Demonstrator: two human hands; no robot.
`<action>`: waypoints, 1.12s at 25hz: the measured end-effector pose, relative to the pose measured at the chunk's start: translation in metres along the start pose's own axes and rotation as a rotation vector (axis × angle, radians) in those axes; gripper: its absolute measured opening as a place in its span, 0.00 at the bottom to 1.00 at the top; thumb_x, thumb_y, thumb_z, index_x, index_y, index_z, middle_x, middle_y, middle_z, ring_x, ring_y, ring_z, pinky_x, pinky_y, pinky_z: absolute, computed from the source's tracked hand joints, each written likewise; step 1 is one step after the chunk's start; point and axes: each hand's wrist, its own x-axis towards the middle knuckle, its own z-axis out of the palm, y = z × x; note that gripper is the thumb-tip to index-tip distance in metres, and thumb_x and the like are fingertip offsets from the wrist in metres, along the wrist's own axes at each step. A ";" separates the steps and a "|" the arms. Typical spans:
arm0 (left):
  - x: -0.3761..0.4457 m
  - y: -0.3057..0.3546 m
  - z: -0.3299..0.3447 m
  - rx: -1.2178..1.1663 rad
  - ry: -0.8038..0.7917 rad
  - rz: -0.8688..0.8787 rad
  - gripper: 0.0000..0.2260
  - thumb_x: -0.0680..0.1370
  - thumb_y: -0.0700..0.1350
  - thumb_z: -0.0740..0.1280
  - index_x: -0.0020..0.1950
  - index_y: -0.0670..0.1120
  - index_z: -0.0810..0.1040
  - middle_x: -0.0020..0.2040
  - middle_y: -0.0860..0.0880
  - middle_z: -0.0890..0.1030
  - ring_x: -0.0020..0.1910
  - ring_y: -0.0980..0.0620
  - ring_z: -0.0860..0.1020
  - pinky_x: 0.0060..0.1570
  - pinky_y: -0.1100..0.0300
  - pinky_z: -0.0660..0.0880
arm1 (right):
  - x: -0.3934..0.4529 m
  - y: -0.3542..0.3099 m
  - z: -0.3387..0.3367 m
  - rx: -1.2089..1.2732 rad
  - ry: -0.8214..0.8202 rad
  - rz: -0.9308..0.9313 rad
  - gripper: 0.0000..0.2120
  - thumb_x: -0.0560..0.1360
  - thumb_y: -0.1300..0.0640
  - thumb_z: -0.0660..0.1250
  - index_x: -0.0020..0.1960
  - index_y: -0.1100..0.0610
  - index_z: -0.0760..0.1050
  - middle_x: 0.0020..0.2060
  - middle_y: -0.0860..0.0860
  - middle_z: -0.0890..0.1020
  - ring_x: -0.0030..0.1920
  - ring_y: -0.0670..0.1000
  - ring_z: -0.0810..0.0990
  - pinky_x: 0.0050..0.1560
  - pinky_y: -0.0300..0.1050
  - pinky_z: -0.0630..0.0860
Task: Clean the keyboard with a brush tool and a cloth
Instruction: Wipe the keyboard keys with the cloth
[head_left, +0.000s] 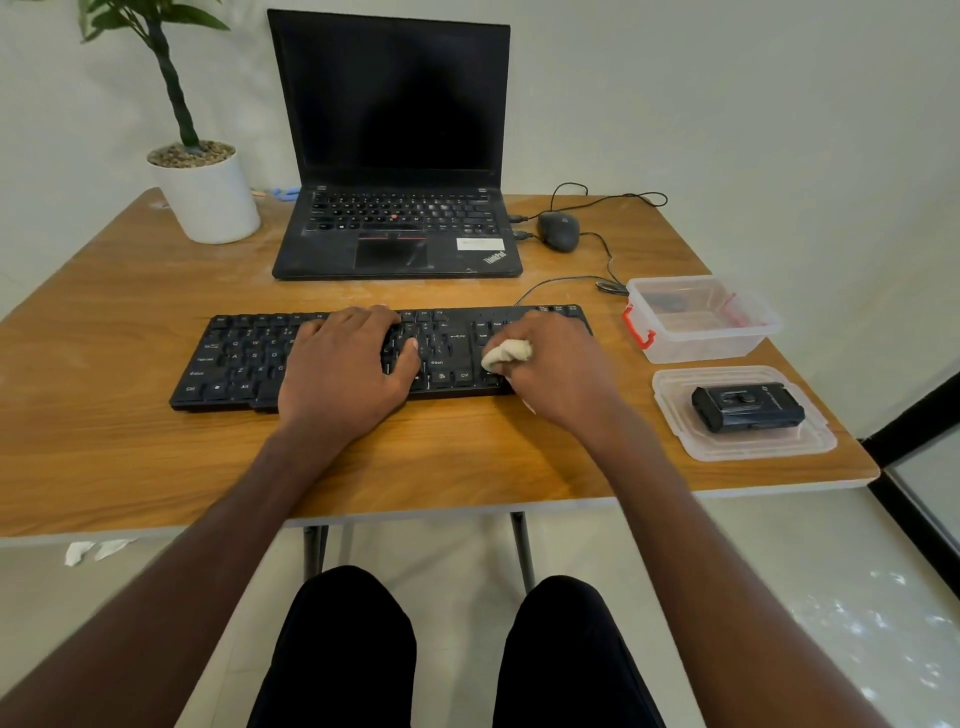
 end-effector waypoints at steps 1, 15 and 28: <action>0.000 0.000 0.000 0.000 -0.003 -0.001 0.21 0.85 0.61 0.58 0.70 0.49 0.76 0.64 0.47 0.82 0.64 0.46 0.78 0.67 0.43 0.70 | 0.011 -0.007 0.001 -0.055 0.007 -0.002 0.12 0.75 0.58 0.74 0.56 0.45 0.85 0.53 0.47 0.84 0.52 0.51 0.81 0.48 0.51 0.79; 0.001 0.000 0.000 -0.007 0.011 -0.025 0.22 0.85 0.61 0.58 0.70 0.49 0.76 0.65 0.47 0.82 0.65 0.46 0.78 0.68 0.43 0.69 | 0.042 -0.023 0.003 -0.217 -0.045 -0.099 0.11 0.73 0.55 0.76 0.55 0.46 0.86 0.50 0.49 0.85 0.52 0.54 0.83 0.44 0.50 0.80; 0.000 0.003 -0.002 -0.021 0.020 -0.034 0.21 0.84 0.60 0.59 0.70 0.49 0.77 0.66 0.46 0.82 0.66 0.45 0.78 0.69 0.43 0.69 | -0.007 -0.034 0.028 0.058 0.071 0.114 0.13 0.77 0.51 0.72 0.61 0.52 0.79 0.52 0.51 0.84 0.52 0.54 0.82 0.48 0.49 0.80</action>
